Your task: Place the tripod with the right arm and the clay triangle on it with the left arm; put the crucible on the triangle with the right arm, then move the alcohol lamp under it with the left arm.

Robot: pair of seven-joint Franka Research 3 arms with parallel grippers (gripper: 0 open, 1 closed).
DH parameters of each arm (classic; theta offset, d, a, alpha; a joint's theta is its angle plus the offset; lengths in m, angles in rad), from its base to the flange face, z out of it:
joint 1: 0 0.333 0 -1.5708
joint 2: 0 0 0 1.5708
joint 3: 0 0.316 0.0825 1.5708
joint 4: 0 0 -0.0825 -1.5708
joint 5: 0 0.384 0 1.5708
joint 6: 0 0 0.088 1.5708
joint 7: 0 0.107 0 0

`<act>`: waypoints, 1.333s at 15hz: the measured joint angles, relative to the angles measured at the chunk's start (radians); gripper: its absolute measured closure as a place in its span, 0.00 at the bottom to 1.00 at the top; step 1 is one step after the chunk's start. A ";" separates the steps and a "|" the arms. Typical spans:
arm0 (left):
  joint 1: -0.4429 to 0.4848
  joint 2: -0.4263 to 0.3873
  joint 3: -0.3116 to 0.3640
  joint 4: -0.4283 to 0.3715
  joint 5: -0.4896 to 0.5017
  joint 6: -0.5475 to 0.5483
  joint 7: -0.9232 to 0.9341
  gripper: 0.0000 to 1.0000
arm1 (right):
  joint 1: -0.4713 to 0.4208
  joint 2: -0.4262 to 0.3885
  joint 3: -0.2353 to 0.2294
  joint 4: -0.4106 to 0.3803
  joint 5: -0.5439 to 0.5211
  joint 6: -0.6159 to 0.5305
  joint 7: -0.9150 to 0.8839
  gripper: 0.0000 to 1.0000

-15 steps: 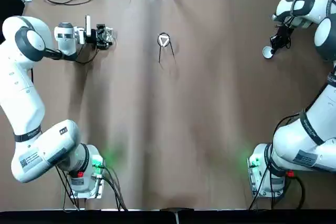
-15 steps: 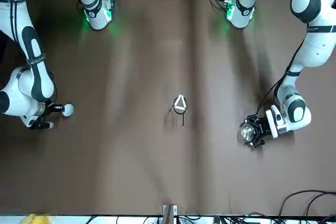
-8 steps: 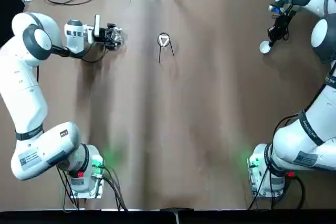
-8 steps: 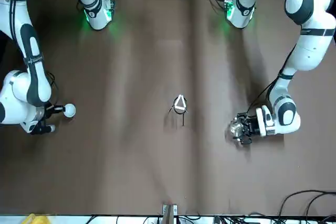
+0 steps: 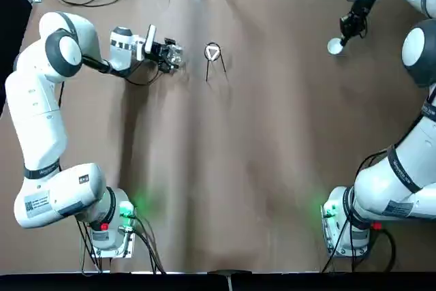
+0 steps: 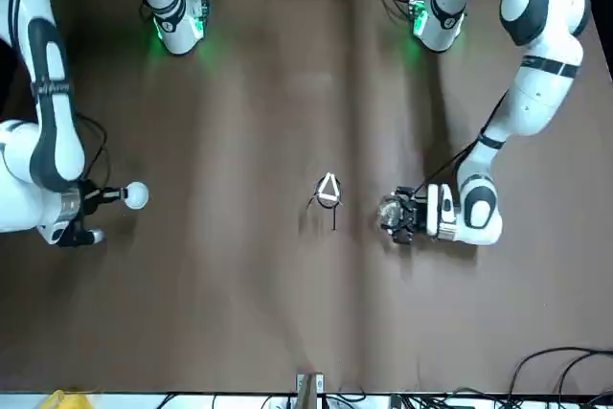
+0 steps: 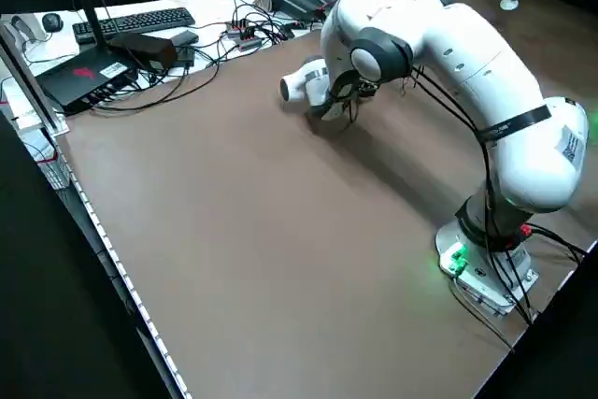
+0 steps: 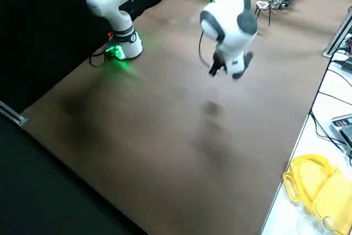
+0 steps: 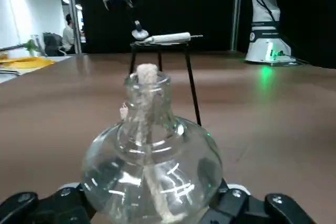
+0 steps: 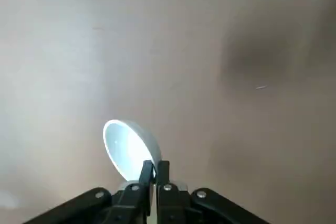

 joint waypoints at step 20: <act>-0.258 -0.004 -0.014 -0.004 -0.197 0.252 0.000 0.25 | 0.578 -0.099 0.011 0.051 0.330 0.230 0.889 0.94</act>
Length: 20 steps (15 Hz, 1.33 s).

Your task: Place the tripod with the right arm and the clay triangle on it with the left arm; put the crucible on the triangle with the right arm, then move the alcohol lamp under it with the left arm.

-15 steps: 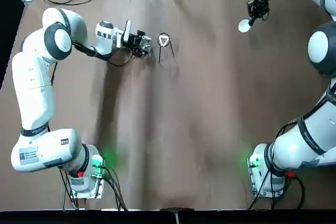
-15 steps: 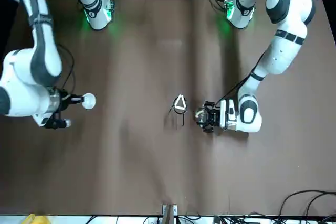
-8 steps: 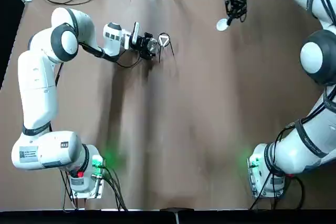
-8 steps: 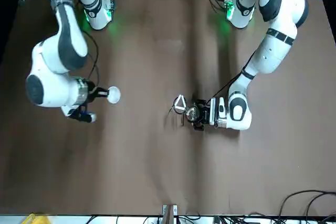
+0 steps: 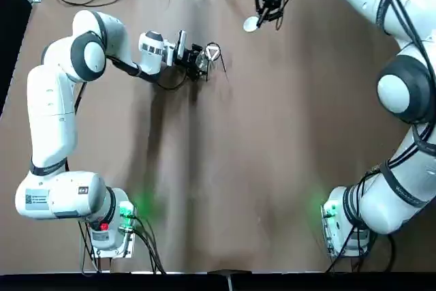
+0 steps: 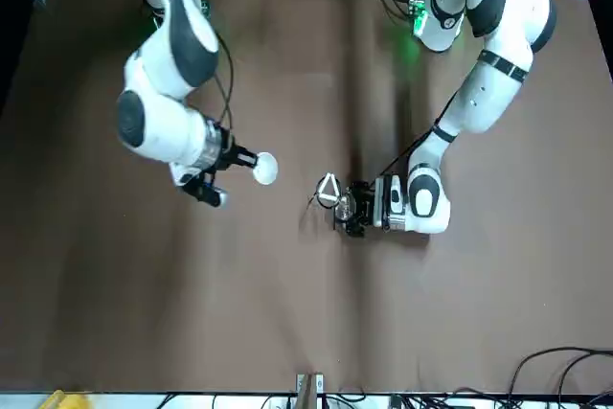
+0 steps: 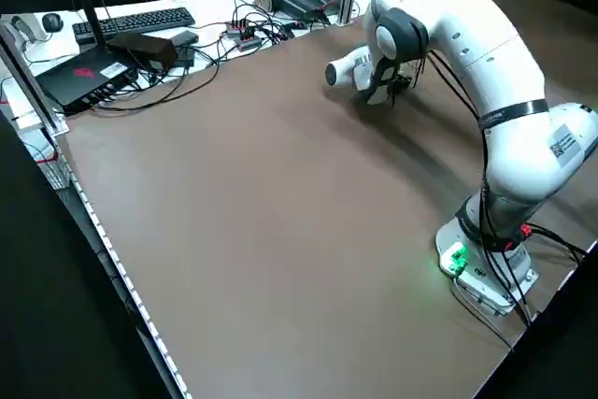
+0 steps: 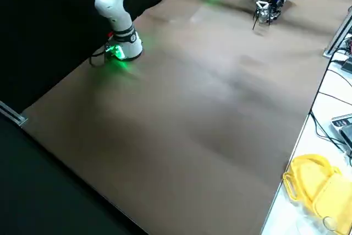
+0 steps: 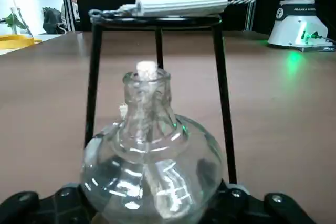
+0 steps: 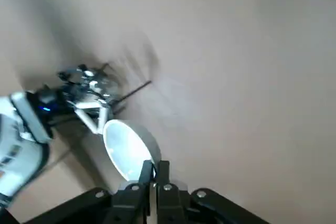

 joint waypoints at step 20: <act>0.022 -0.009 0.006 0.003 -0.010 0.010 0.000 0.00 | 0.218 0.287 0.000 0.163 0.098 0.372 0.278 0.94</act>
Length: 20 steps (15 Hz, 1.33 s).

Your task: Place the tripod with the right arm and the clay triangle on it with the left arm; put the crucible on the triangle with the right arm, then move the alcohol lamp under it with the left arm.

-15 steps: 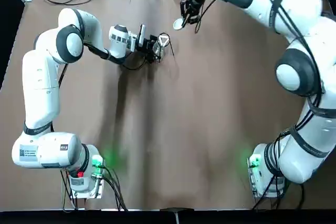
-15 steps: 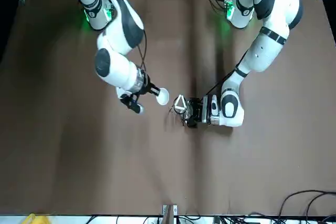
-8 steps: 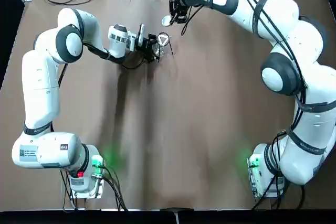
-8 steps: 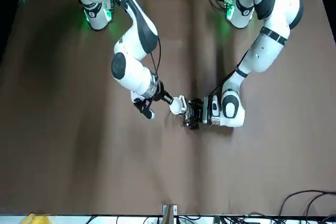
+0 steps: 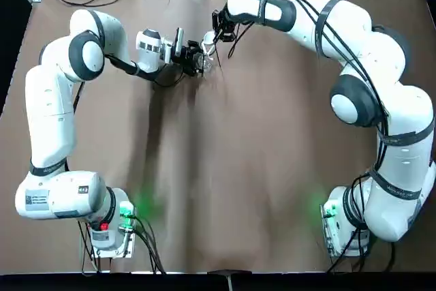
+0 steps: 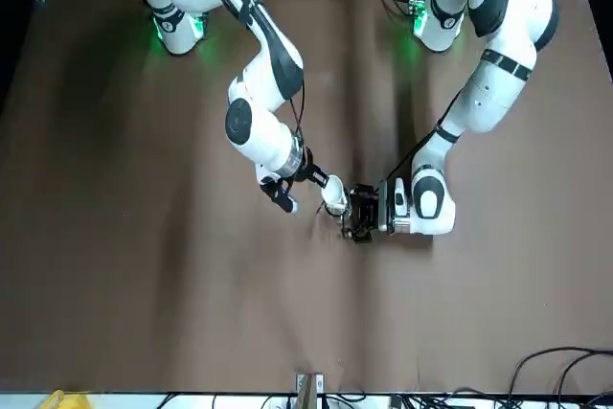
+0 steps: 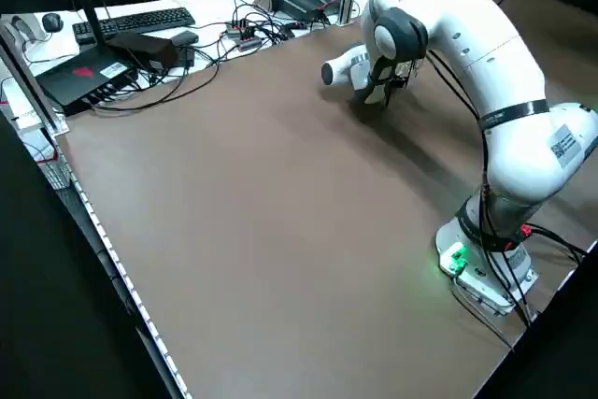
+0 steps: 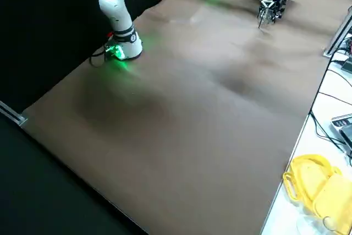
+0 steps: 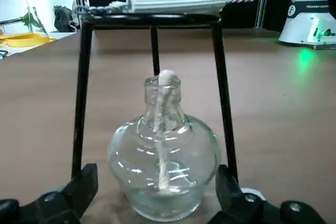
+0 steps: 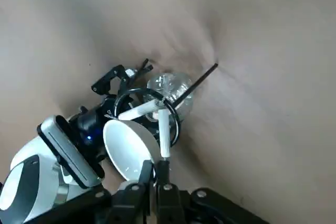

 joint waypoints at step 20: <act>0.023 0.000 0.002 -0.003 0.000 -0.004 0.000 0.21 | 0.027 0.042 -0.002 0.002 0.000 0.075 -0.001 0.94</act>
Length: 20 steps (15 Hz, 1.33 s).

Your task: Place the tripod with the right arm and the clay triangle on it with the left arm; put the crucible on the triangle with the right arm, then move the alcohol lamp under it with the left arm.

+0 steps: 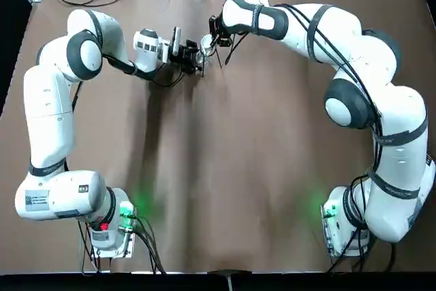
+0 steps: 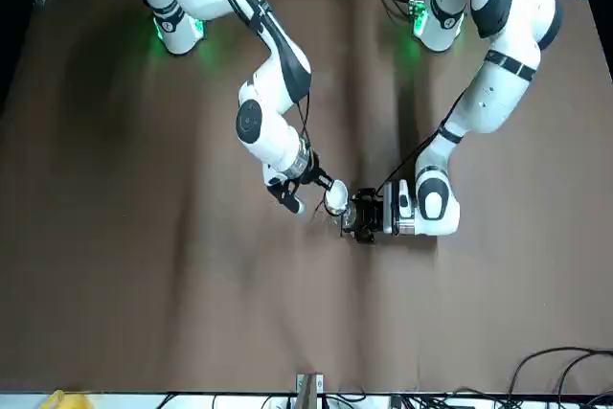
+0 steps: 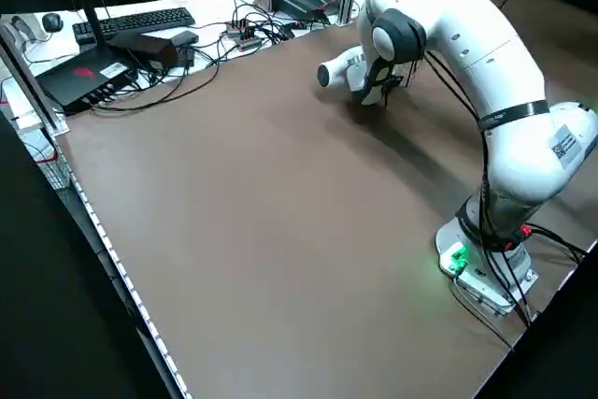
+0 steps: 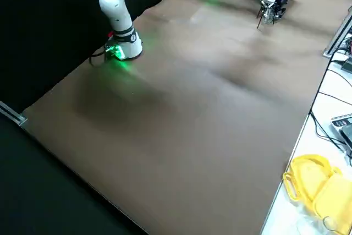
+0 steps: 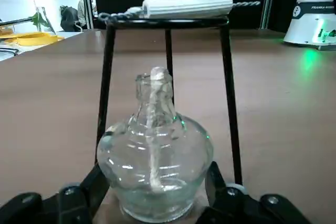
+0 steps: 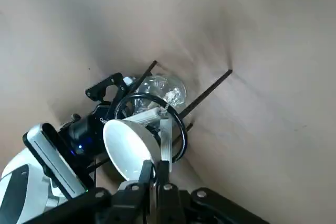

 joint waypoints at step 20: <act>0.085 -0.022 0.004 -0.001 0.018 -0.063 0.000 0.01 | -0.001 0.012 -0.010 0.014 0.000 0.007 -0.024 0.31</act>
